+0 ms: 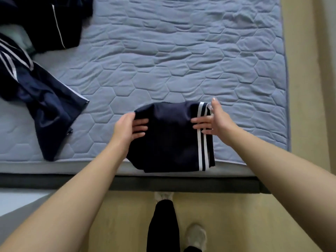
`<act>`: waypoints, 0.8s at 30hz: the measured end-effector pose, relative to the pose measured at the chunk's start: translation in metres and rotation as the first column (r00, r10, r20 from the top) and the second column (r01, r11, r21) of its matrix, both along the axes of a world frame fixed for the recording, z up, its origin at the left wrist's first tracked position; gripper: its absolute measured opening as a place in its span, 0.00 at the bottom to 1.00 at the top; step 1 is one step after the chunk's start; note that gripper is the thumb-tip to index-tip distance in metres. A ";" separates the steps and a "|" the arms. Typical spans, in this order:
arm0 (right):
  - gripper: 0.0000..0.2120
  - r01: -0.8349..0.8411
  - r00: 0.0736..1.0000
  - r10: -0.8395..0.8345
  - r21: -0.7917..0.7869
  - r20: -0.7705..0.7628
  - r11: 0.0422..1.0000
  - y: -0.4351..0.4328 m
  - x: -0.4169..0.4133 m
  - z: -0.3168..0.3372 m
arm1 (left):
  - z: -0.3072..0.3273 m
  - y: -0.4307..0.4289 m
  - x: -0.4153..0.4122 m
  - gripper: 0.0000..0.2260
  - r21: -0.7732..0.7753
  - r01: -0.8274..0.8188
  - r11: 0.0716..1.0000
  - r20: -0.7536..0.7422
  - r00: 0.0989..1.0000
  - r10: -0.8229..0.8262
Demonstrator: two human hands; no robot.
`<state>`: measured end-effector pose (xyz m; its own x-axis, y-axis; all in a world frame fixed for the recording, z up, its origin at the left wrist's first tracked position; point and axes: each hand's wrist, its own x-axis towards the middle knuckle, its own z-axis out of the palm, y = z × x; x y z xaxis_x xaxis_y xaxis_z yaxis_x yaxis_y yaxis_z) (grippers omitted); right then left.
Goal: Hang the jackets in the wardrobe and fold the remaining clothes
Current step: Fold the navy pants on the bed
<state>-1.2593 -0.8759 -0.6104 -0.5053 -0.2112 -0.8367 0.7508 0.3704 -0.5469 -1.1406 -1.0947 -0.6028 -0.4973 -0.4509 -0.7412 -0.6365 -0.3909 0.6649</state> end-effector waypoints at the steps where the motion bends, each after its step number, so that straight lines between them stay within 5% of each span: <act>1: 0.20 0.003 0.995 0.000 0.035 -0.096 0.999 -0.006 -0.007 -0.017 | -0.020 -0.004 -0.010 0.08 -0.061 0.047 0.997 -0.024 0.999 -0.048; 4: 0.29 -0.091 0.863 0.278 0.412 -0.421 0.907 -0.007 -0.002 -0.062 | -0.073 -0.009 -0.018 0.24 -0.365 0.238 0.900 0.148 0.969 -0.197; 6: 0.33 -0.117 0.837 0.360 0.510 -0.411 0.852 -0.001 0.018 -0.083 | -0.096 -0.008 -0.008 0.34 -0.381 0.328 0.865 0.287 0.931 -0.227; 9: 0.28 -0.101 0.928 0.238 0.421 -0.288 0.901 0.003 0.036 -0.105 | -0.117 -0.003 0.003 0.35 -0.276 0.327 0.904 0.294 0.924 -0.245; 12: 0.17 -0.109 0.928 0.250 0.442 -0.276 0.890 -0.001 0.027 -0.117 | -0.123 0.001 -0.010 0.21 -0.234 0.349 0.907 0.252 0.923 -0.291; 15: 0.16 -0.114 0.916 0.275 0.466 -0.293 0.878 0.000 0.015 -0.123 | -0.129 -0.001 -0.019 0.11 -0.311 0.379 0.872 0.256 0.917 -0.307; 19: 0.14 -0.071 0.942 0.186 0.376 -0.279 0.924 0.001 0.013 -0.118 | -0.127 -0.003 -0.019 0.13 -0.235 0.335 0.912 0.268 0.924 -0.271; 24: 0.16 0.016 0.946 0.031 0.141 -0.323 0.990 -0.004 0.003 -0.114 | -0.116 -0.002 -0.024 0.20 -0.159 0.211 0.964 0.087 0.976 -0.199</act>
<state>-1.2565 -0.8802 -0.7239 -0.7526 -0.1086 -0.6495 0.5389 0.4653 -0.7022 -1.1649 -1.0969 -0.7187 -0.5422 -0.4640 -0.7005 -0.7383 -0.1349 0.6608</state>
